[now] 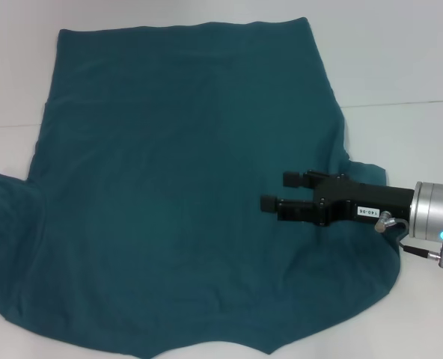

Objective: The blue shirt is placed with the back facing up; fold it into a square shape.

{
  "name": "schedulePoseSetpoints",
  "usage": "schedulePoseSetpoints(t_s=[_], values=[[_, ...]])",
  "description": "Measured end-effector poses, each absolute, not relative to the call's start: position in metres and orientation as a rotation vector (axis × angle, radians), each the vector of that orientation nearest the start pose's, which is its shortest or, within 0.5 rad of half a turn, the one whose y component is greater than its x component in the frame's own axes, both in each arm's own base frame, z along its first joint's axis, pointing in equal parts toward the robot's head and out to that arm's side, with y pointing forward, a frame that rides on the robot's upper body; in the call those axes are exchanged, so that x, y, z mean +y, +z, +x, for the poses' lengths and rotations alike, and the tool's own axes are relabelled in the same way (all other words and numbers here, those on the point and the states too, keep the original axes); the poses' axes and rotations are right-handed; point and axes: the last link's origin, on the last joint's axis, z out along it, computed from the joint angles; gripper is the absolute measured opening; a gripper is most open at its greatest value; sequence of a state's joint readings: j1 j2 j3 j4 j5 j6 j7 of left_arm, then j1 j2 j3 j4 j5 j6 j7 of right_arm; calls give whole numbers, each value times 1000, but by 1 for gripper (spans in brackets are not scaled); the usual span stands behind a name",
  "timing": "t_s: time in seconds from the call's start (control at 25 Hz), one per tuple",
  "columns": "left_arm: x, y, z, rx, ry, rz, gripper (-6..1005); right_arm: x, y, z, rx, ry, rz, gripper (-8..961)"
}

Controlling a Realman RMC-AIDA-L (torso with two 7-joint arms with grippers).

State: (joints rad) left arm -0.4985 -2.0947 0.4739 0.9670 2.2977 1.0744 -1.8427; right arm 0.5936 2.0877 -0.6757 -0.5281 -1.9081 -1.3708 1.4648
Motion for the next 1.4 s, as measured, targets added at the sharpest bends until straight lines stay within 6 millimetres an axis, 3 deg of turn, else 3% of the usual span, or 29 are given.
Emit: schedulePoseSetpoints(t_s=[0.44, 0.6, 1.16, 1.32, 1.4], values=[[376, 91, -322, -1117, -416, -2003, 27, 358, -18, 256, 848, 782, -2549, 918], [376, 83, -301, -1138, -607, -2051, 28, 357, -18, 257, 848, 781, -2548, 915], [375, 21, -271, -1200, -899, -2142, 32, 353, -20, 262, 875, 771, -2543, 906], [372, 20, -274, -1214, -916, -2130, 259, 352, -20, 263, 877, 767, -2545, 904], [370, 23, -277, -1218, -922, -2113, 325, 352, -21, 264, 879, 767, -2545, 902]])
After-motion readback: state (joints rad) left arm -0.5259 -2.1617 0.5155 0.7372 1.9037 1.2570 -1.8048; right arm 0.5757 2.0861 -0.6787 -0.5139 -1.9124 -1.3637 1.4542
